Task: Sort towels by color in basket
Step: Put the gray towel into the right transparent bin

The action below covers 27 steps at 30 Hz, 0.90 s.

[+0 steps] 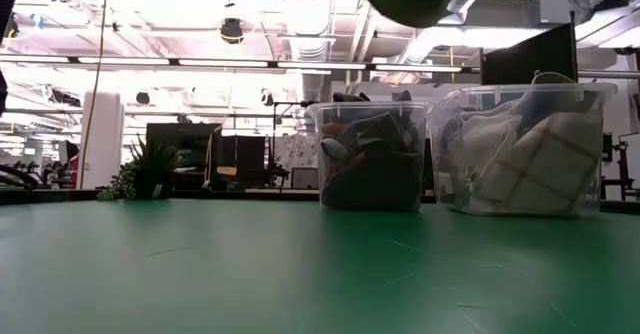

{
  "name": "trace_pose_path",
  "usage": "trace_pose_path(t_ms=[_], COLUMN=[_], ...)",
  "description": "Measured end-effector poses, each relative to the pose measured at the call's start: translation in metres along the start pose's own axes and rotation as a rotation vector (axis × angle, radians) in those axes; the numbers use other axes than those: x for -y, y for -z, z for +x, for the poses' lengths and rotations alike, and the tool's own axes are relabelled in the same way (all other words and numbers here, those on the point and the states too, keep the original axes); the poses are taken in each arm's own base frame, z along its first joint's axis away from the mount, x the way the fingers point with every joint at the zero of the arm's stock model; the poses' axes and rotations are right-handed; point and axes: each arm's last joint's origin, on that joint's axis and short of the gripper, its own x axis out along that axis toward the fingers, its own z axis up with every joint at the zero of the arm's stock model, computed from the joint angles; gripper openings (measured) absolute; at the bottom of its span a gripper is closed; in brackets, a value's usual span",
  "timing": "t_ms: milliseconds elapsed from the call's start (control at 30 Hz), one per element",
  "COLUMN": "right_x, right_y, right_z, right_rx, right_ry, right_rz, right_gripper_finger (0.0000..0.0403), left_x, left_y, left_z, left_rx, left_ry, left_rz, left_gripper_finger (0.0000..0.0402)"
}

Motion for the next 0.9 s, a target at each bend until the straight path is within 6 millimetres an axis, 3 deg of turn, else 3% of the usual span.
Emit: trace_pose_path(t_ms=[200, 400, 533, 700, 900], right_x=[0.002, 0.003, 0.003, 0.003, 0.008], right_y=[-0.010, -0.028, -0.033, -0.029, -0.021], right_z=[-0.013, -0.018, -0.019, -0.020, -0.038], right_rx=[0.064, 0.243, 0.293, 0.256, 0.202], right_ry=[0.013, 0.049, 0.052, 0.056, 0.066], right_rz=[0.012, 0.022, 0.011, -0.005, 0.032], right_gripper_finger=[0.0302, 0.0281, 0.0201, 0.0037, 0.0040], left_x=[-0.004, -0.005, -0.005, -0.005, -0.004], left_y=[-0.022, -0.028, -0.027, -0.024, -0.029], left_z=[-0.012, -0.013, -0.013, -0.013, -0.023], left_rx=[0.164, 0.230, 0.220, 0.196, 0.198], left_ry=[-0.038, -0.052, -0.048, -0.043, -0.058], left_rz=[0.036, 0.060, 0.048, -0.039, -0.029], left_gripper_finger=[0.0001, 0.0001, 0.0012, 0.0032, 0.0105])
